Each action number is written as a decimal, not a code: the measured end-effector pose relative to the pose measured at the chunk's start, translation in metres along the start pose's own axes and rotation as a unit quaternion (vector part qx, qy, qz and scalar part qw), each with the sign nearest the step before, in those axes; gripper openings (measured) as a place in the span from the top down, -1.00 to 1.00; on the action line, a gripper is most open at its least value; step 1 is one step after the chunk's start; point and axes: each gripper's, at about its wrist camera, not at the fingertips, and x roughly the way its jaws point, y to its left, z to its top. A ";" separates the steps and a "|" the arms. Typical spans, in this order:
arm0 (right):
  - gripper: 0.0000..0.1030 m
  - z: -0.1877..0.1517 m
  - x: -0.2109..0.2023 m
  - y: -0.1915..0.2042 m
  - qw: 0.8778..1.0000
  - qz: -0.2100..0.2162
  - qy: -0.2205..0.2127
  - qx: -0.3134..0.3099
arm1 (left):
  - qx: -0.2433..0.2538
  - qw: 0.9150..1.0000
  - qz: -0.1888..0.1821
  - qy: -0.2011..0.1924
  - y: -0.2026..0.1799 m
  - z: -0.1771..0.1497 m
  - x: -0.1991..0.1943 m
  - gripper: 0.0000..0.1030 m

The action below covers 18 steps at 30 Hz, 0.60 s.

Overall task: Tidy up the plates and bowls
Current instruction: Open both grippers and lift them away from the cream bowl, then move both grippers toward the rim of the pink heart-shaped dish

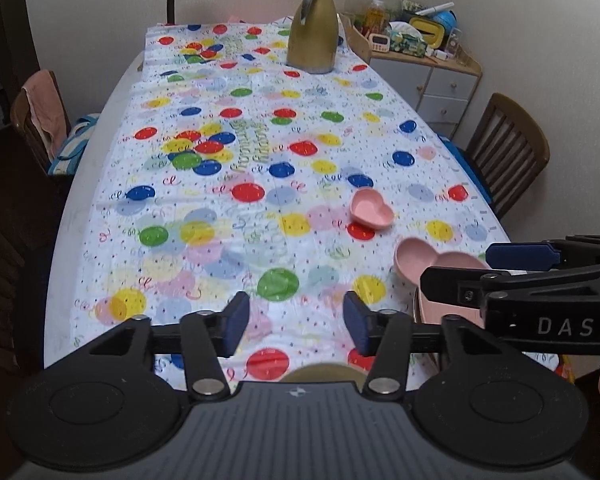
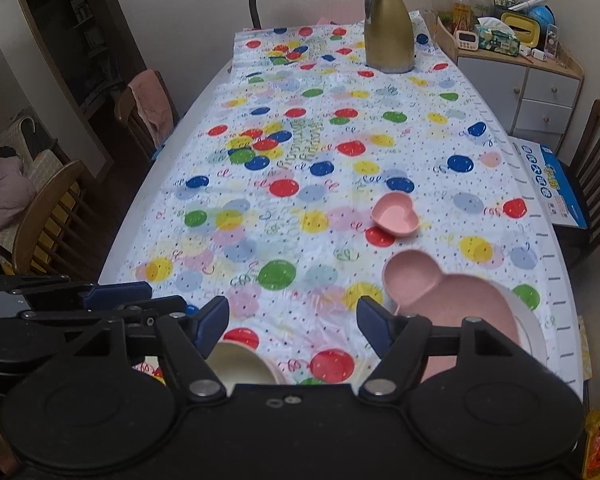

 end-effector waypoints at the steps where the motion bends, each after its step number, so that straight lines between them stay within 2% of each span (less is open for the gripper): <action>1: -0.39 0.004 0.000 -0.004 1.000 0.001 -0.003 -0.001 | -0.002 1.000 -0.001 -0.002 -0.002 0.005 0.002 -0.12; 10: -0.71 0.049 0.006 -0.054 1.000 0.003 -0.019 -0.008 | -0.023 1.000 0.002 -0.004 -0.030 0.048 0.040 -0.41; 13: -0.86 0.063 0.015 -0.074 1.000 0.003 -0.019 -0.009 | -0.030 0.999 0.011 0.005 -0.040 0.059 0.060 -0.42; 18: -0.88 0.085 0.038 -0.110 1.000 0.001 -0.011 -0.003 | -0.051 0.998 0.020 0.020 -0.053 0.077 0.098 -0.43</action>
